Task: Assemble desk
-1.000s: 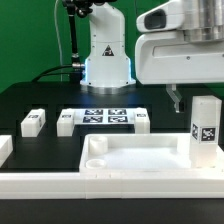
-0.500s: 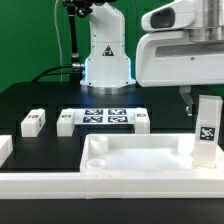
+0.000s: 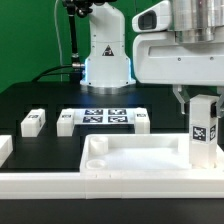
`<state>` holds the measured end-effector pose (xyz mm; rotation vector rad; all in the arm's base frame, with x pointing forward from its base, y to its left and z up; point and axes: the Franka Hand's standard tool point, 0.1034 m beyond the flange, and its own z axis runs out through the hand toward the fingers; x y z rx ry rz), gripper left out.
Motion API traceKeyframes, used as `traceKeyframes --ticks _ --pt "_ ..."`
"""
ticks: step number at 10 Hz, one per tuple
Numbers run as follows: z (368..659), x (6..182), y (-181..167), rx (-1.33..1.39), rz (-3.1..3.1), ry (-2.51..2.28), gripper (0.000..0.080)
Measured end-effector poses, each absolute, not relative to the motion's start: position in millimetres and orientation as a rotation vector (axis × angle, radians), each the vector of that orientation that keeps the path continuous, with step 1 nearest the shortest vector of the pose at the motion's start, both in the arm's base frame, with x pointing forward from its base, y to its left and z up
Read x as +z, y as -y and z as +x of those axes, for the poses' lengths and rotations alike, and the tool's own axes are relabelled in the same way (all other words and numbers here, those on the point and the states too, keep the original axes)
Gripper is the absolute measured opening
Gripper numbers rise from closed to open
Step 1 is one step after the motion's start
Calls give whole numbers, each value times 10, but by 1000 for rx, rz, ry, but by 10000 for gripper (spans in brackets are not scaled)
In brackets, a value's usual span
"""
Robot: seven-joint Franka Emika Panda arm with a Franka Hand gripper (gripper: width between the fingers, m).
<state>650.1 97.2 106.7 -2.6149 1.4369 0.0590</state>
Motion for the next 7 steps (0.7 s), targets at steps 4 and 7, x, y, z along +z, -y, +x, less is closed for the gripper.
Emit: traceKeyframes --ticks 4,7 --pt "6496 1064 -1014 143 -2346 -1820 294" --pt "6498 1062 -1037 169 -2175 -2017 294"
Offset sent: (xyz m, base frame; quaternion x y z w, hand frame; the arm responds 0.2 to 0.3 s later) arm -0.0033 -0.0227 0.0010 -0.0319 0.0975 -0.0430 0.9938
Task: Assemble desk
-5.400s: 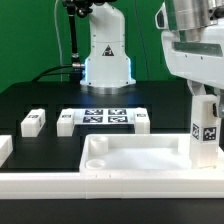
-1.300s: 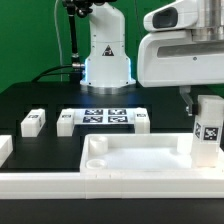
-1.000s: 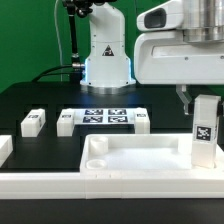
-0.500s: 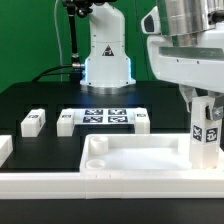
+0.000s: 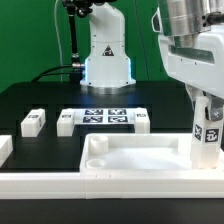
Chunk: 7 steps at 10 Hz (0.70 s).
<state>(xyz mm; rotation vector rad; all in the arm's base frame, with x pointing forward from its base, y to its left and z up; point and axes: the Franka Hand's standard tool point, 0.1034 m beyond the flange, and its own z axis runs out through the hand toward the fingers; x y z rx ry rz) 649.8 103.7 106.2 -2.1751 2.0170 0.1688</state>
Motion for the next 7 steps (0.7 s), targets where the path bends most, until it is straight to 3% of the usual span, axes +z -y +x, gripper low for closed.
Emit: traceKeyframes --ticks 7 --pt "6556 1056 -1091 119 -1458 -2467 297"
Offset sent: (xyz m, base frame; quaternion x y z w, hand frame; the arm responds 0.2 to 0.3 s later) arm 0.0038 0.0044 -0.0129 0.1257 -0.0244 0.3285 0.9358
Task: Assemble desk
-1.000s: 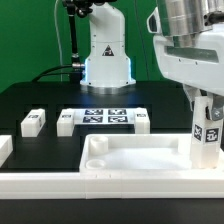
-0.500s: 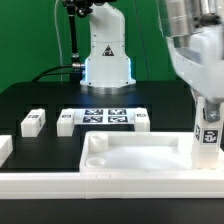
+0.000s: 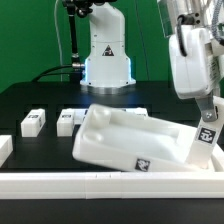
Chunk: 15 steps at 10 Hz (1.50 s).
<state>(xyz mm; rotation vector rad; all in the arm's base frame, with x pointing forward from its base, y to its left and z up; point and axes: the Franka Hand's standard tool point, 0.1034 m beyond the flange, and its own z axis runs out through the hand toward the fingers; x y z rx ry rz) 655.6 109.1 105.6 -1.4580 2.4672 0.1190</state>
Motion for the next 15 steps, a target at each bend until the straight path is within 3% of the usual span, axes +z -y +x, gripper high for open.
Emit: traceKeyframes --ticks 3,4,5,6,7,9,11,12,15 --pt "6551 1052 -1103 113 -1487 -2450 297" --pt "6549 1048 -1110 114 -1491 -2448 476" --pt "6548 1047 -1116 115 -1495 -2444 476" --pt "6546 1046 -1120 115 -1502 -2439 610" --pt "6545 1044 -1122 115 -1509 -2434 637" --pt "6551 1084 -1149 119 -1543 -2412 647" --pt "6616 1496 -1207 109 -1609 -2317 649" --pt "6615 1571 -1213 107 -1608 -2306 649" --pt "6599 1512 -1213 109 -1616 -2309 649"
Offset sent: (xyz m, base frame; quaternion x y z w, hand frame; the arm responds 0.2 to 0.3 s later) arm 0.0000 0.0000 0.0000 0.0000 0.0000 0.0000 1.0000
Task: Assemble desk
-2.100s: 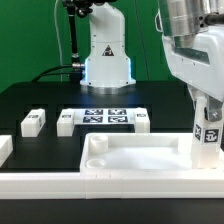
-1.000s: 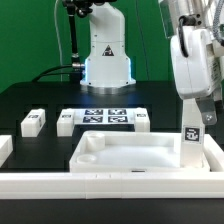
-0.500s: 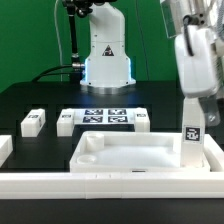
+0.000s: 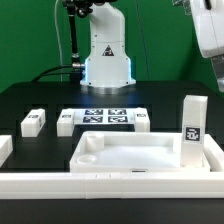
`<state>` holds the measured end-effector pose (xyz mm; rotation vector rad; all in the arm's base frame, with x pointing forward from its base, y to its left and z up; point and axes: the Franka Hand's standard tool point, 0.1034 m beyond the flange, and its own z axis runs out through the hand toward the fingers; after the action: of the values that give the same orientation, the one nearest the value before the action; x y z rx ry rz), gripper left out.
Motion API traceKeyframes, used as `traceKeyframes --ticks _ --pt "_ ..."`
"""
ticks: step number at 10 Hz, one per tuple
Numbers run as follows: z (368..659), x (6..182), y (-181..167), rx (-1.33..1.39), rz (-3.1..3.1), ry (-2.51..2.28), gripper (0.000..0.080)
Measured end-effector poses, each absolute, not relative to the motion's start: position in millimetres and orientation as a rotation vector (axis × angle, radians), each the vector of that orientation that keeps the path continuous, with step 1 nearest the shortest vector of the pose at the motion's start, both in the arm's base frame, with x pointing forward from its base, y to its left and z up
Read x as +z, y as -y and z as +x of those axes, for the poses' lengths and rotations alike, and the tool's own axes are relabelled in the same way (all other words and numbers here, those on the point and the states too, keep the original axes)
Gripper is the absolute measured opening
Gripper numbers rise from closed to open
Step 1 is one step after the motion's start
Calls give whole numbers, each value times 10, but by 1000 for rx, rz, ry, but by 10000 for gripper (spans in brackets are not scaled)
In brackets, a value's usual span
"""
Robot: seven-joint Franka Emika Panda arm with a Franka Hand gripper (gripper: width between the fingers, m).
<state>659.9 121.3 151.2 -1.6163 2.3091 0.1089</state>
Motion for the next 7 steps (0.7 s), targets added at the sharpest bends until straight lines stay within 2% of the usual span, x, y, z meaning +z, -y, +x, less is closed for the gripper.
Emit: traceKeyframes --ticks 3,7 --pt "6595 1513 -1221 101 -1666 -2273 649" --pt "6355 1729 -1282 37 -1898 -2057 649"
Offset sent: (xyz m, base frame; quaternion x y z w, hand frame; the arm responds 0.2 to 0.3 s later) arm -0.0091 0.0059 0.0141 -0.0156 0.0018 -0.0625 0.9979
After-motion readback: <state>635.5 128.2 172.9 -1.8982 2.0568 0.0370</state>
